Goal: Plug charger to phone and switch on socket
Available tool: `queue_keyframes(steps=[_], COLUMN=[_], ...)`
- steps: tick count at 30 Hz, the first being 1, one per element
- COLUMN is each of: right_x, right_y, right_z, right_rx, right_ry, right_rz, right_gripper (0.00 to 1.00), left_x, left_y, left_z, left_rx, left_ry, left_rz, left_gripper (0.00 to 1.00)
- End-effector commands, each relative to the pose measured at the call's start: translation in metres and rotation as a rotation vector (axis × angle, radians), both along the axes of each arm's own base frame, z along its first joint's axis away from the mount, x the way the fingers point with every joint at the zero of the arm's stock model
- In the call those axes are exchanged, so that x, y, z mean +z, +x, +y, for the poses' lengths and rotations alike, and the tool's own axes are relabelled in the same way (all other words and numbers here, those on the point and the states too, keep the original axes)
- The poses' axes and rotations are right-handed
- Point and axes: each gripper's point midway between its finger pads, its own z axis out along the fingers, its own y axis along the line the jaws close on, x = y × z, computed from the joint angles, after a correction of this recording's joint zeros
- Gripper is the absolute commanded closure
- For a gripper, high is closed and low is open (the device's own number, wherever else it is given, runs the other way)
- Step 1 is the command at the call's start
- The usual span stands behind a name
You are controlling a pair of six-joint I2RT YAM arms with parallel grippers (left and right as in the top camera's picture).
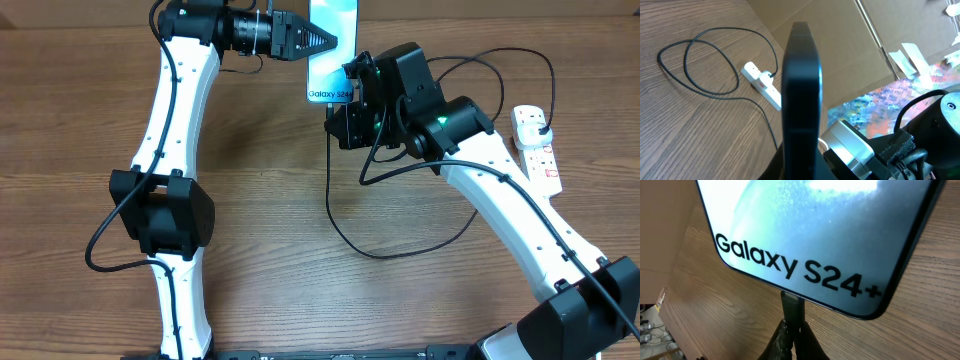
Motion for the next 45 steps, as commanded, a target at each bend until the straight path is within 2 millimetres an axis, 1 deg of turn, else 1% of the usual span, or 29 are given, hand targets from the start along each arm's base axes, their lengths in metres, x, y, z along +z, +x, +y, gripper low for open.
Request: queue_keyframes(steps=[1, 7, 45], right_x=[0.0276, 0.0275, 0.0316], right_y=[0.0024, 0.0023, 0.0063], right_z=[0.0033, 0.0032, 0.0045], right_rx=[0.003, 0.003, 0.003], right_ry=[0.033, 0.033, 0.043], right_rz=[-0.070, -0.070, -0.094], right_gripper=[0.96, 0.96, 0.96], left_x=[0.0125, 0.0122, 0.0127], left_y=[-0.0071, -0.0067, -0.0080], left_z=[-0.0035, -0.0035, -0.0036], left_rx=[-0.032, -0.032, -0.036], left_ry=[-0.026, -0.023, -0.029], left_rz=[-0.049, -0.068, -0.053], left_gripper=[0.96, 0.96, 0.96])
